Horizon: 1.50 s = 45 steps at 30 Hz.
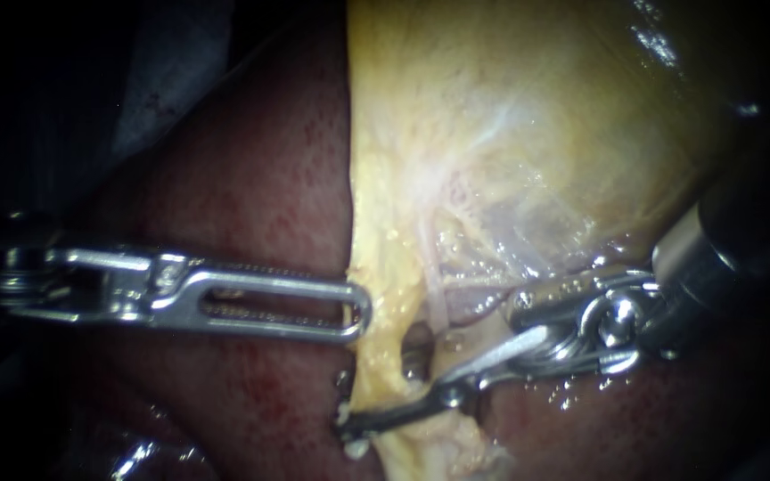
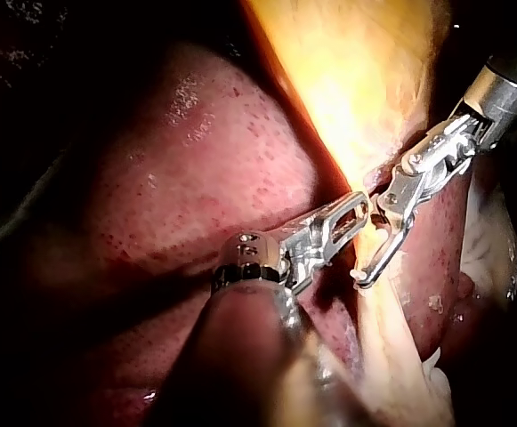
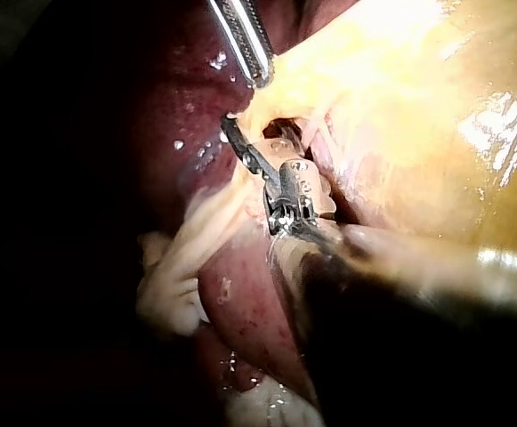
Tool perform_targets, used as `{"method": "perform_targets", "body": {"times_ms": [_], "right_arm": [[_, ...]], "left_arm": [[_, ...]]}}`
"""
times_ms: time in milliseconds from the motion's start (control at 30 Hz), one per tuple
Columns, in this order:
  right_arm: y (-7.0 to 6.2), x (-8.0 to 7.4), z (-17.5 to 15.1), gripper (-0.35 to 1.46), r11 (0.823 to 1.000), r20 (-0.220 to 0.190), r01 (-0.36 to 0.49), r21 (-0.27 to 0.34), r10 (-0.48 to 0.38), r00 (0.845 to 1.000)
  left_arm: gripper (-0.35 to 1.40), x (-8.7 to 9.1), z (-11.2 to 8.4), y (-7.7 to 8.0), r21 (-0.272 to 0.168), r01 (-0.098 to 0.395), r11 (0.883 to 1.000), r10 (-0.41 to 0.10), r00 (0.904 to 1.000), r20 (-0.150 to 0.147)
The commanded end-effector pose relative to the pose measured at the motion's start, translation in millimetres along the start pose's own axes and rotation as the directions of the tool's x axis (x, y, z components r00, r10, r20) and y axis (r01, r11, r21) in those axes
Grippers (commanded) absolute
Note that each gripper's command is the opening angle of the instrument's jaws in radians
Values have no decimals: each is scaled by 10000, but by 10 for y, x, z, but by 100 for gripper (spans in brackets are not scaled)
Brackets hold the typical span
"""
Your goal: Going back second clip left tube
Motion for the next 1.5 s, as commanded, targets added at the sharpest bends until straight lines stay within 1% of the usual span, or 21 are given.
{"method": "perform_targets", "body": {"times_ms": [33, 200, 533, 733, 1000, 1167, 1300, 1500], "right_arm": [[-1, 0, 1, 46, 9999, -33, 145, 20, -145, 9999], [-2, 2, 4, 50, 9997, -88, 260, 37, -259, 9996], [-2, 2, 4, 49, 9997, -90, 260, 34, -259, 9996], [-2, 2, -10, 49, 9997, -159, 232, -74, -233, 9996], [-6, 10, -57, 48, 9986, -357, 368, -393, -382, 9986], [-13, 13, -89, 48, 9976, -456, 405, -567, -431, 9980], [-19, 18, -113, 48, 9958, -527, 547, -733, -586, 9969], [-25, 27, -153, 48, 9876, -694, 1138, -1083, -1217, 9901]], "left_arm": [[-35, 0, 0, 0, -1, -1, 10000, 1, 10000, -1], [-35, 0, 0, 0, -2, -1, 10000, 1, 10000, 0], [-35, 0, 1, 0, -5, -1, 10000, 1, 10000, 2], [-35, 0, 1, 2, -6, -7, 10000, 7, 10000, 1], [-35, 0, 1, 2, -4, -9, 10000, 9, 10000, -2], [-35, 1, 1, 3, -4, -11, 10000, 11, 10000, -3], [-35, 1, 2, 4, -6, -15, 10000, 15, 10000, -2], [-35, 1, 4, 8, -13, -27, 10000, 27, 10000, -1]]}}
